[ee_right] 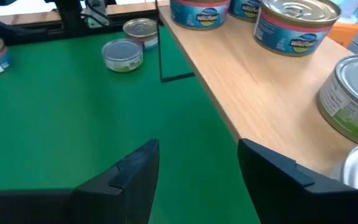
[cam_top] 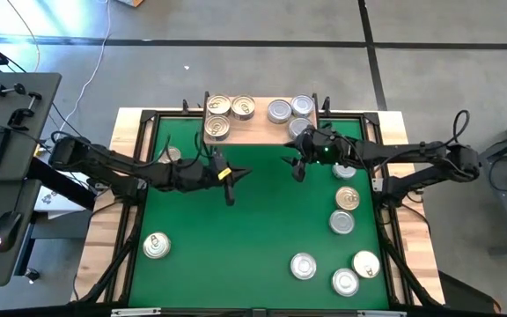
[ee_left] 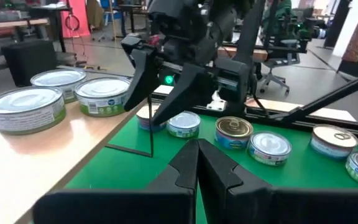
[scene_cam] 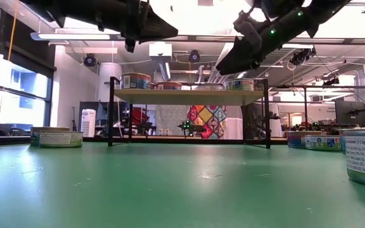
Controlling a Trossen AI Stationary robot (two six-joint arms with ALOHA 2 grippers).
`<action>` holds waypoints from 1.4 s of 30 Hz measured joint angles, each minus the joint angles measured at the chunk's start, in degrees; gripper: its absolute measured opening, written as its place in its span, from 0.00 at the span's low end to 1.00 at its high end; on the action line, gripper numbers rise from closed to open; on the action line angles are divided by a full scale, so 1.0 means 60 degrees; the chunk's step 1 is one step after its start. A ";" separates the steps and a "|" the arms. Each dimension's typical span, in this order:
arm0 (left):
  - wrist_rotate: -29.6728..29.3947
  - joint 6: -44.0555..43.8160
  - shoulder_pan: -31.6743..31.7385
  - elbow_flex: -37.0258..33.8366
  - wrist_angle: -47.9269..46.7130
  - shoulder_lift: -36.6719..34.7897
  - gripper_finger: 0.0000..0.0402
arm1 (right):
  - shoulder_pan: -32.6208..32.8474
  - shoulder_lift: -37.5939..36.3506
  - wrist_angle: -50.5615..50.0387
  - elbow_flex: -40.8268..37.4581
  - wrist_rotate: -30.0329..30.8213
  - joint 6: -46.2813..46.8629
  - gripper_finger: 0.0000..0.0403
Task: Stack canned seafood by type on shelf
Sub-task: Adjust the green tuna can on the shelf
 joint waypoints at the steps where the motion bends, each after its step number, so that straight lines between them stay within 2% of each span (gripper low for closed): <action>1: -0.0019 -0.0010 -0.0070 0.0000 0.0000 0.0000 0.00 | 0.0023 -0.0002 0.0013 0.0000 0.0002 0.0006 0.52; 5: -0.0054 -0.0004 -0.0297 0.0000 -0.0015 0.0000 0.00 | 0.0013 -0.0005 0.0091 0.0006 0.0085 0.0034 0.52; 12: -0.0346 -0.0013 -0.0379 0.0000 -0.0022 0.0000 0.00 | -0.0660 -0.0009 -0.2664 0.1463 0.0139 -0.1183 0.52; 16: -0.0540 0.0257 -0.0382 0.0000 -0.0022 0.0000 0.00 | -0.1305 0.0104 -0.2970 0.2082 -0.0454 -0.1810 0.52; 18: -0.0667 0.0326 -0.0383 0.0004 -0.0022 0.0000 0.00 | -0.1650 0.0296 -0.3058 0.2333 -0.0439 -0.1891 0.52; 23: -0.0816 0.0407 -0.0378 0.0004 -0.0022 0.0000 0.00 | -0.2406 0.0889 -0.3233 0.3170 -0.0289 -0.1857 0.50; 29: -0.0820 0.0423 -0.0306 0.0007 -0.0022 0.0000 0.00 | -0.3135 0.2298 -0.3364 0.4118 -0.0865 -0.2110 0.49; 35: -0.0825 0.0437 -0.0306 0.0007 -0.0019 0.0000 0.00 | -0.3452 0.3626 -0.3404 0.5107 -0.0845 -0.2327 0.49; 42: -0.0823 0.0495 -0.0306 0.0007 -0.0029 0.0000 0.00 | -0.3792 0.4390 -0.3501 0.5867 -0.0864 -0.2123 0.49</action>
